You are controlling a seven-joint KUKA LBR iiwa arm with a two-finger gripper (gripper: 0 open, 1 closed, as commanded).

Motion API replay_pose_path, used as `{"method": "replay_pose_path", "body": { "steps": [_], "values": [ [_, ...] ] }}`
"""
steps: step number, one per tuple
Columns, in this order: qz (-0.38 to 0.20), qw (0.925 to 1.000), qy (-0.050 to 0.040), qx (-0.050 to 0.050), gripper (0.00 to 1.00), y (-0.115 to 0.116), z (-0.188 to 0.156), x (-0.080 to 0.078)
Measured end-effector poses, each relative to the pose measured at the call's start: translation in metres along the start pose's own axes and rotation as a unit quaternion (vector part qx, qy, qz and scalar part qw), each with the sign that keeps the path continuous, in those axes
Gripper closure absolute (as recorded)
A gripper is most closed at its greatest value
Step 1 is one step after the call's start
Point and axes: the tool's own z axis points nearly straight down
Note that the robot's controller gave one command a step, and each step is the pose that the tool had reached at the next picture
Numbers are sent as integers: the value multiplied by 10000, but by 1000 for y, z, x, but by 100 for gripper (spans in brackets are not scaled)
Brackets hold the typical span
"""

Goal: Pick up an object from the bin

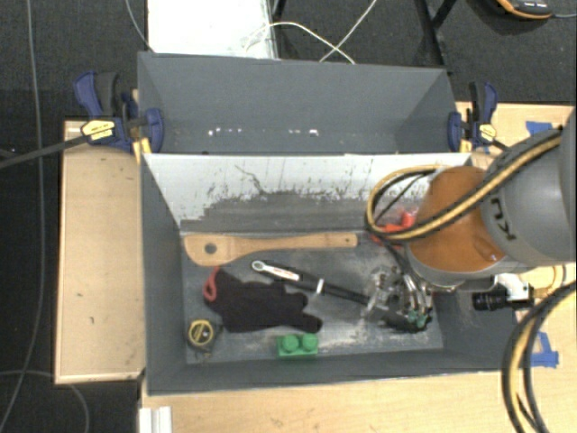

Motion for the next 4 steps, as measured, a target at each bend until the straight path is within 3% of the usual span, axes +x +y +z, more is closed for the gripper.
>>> {"method": "replay_pose_path", "body": {
  "steps": [1, 4],
  "values": [
    [-12, 10000, 32, 7, 100, -1, -22, 2],
    [-41, 10000, 5, -2, 100, 0, -100, 0]
  ]
}}
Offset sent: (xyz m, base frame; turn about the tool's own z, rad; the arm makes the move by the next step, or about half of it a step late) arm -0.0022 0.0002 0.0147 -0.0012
